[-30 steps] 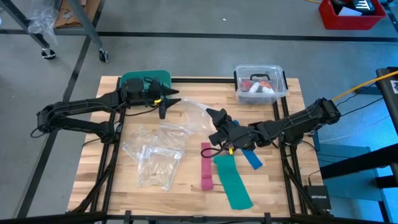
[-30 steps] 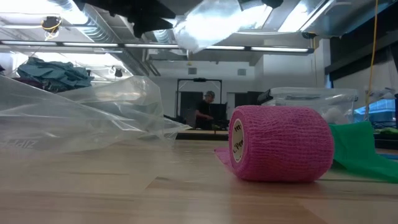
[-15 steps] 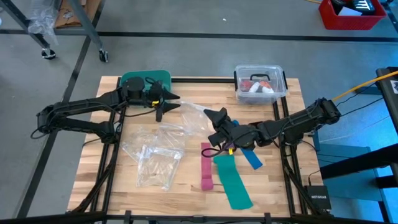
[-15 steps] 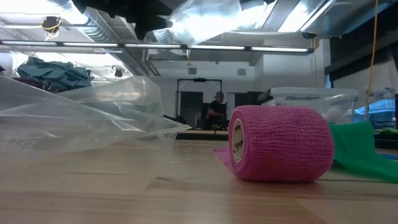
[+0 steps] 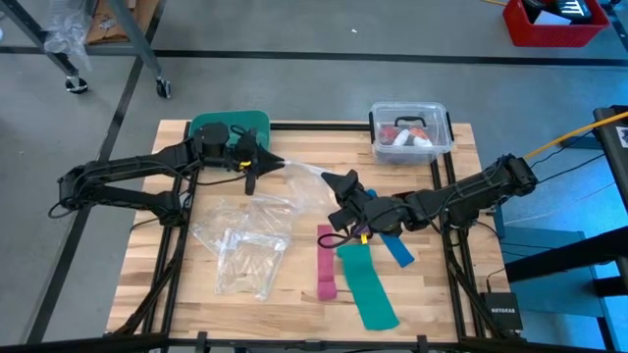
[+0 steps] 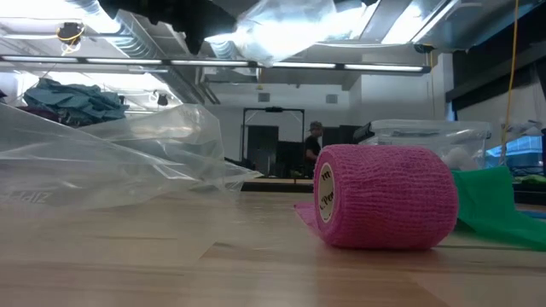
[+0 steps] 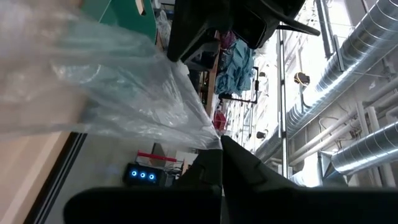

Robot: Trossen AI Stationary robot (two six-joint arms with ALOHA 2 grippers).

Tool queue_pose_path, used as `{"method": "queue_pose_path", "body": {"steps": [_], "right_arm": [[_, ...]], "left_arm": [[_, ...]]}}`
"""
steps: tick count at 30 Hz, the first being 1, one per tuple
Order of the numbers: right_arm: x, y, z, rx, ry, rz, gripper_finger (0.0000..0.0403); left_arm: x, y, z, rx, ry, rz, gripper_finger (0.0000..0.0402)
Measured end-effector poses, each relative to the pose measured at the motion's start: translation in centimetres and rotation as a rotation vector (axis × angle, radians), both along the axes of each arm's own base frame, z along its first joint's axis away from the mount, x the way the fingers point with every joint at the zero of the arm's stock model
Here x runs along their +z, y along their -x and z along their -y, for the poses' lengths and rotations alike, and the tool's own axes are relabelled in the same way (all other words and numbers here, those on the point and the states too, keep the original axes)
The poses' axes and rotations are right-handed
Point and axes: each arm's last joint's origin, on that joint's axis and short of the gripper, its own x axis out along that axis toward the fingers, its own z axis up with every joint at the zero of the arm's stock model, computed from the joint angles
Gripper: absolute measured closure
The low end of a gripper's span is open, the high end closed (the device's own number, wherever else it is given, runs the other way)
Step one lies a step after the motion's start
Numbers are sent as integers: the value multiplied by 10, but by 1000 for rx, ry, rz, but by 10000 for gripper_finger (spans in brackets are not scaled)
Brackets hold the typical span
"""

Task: Roll bandage
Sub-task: Open the bottom left transparent zip bag

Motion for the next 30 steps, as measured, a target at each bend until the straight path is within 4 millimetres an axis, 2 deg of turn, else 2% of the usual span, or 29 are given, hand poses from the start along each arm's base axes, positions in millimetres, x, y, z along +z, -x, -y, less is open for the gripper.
{"method": "queue_pose_path", "body": {"steps": [3,10,23,27,30], "right_arm": [[0,0,0,0,0,-1,400],[0,0,0,0,0,0,376],[2,-1,3,-11,-6,21,371],[10,-3,6,-31,-33,97,358],[23,-4,9,-46,-95,180,346]], "left_arm": [[0,0,0,0,1,1,393],[0,0,0,-4,-19,-1,398],[0,0,1,-17,-15,0,401],[0,0,1,-21,-14,0,401],[-2,0,2,-24,-6,-17,401]]}}
